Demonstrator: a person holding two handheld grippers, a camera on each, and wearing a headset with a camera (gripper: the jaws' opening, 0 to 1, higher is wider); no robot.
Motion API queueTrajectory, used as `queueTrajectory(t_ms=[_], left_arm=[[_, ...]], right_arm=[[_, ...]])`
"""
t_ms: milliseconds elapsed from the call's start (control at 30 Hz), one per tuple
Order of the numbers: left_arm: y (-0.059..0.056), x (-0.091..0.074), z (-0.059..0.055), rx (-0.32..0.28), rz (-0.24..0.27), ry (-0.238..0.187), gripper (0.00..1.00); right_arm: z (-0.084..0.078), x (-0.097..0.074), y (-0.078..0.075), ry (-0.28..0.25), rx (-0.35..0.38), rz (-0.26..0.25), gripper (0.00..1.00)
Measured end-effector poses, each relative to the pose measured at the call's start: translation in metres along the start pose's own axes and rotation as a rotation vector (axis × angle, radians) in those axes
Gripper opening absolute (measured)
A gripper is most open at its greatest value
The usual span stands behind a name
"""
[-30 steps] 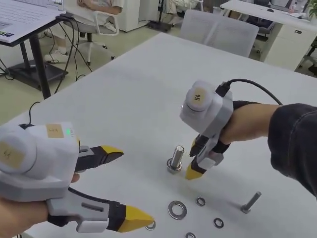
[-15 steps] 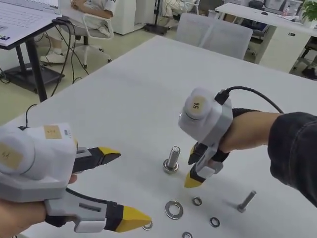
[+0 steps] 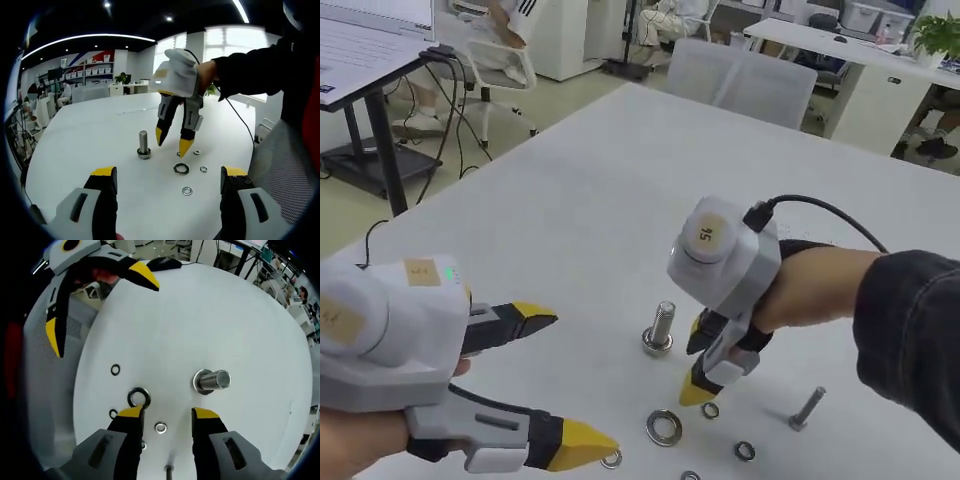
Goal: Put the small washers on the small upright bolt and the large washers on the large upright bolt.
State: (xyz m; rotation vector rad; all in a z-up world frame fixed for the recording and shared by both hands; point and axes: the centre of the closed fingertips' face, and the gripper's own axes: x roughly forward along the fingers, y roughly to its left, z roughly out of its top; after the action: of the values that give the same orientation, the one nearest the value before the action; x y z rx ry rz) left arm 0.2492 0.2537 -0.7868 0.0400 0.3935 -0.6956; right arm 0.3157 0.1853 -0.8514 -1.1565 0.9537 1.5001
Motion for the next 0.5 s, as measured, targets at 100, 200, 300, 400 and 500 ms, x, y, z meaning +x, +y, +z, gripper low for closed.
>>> queueTrajectory(t_ms=[100, 200, 300, 400, 500], left_arm=[[-0.001, 0.0, 0.001, 0.002, -0.002, 0.001, 0.85], [-0.002, -0.001, 0.002, 0.007, -0.002, 0.001, 0.85], [-0.002, -0.001, 0.003, 0.009, -0.003, -0.002, 0.85], [-0.002, -0.002, 0.003, 0.011, -0.003, -0.002, 0.85], [-0.003, -0.003, 0.003, 0.013, -0.003, -0.003, 0.85]], right_arm=[[0.0, 0.003, 0.008, 0.003, -0.006, 0.009, 0.39], [0.0, 0.005, 0.014, 0.007, -0.009, 0.016, 0.39], [-0.001, 0.007, 0.018, 0.012, -0.01, 0.021, 0.39], [0.001, 0.008, 0.023, 0.011, -0.013, 0.025, 0.39], [0.004, 0.011, 0.029, 0.011, -0.021, 0.031, 0.39]])
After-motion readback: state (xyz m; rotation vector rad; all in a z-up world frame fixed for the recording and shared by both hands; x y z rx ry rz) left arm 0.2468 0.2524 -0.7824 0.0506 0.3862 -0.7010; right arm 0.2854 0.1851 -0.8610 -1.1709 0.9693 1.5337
